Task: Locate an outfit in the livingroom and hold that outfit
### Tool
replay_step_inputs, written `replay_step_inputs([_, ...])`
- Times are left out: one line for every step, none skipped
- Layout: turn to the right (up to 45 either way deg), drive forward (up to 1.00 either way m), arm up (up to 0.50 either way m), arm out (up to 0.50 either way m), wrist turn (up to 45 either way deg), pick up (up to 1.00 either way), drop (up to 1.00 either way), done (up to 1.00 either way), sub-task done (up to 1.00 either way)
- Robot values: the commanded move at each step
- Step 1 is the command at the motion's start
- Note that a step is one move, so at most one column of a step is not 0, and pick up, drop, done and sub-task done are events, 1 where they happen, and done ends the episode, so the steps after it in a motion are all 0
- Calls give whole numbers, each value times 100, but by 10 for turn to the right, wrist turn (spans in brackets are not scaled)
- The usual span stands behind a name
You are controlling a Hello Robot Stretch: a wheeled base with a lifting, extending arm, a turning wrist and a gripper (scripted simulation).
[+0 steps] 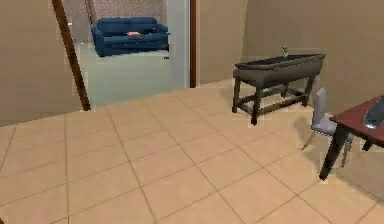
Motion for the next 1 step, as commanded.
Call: replay_step_inputs([450,0,0,0,0,0,0,0,0])
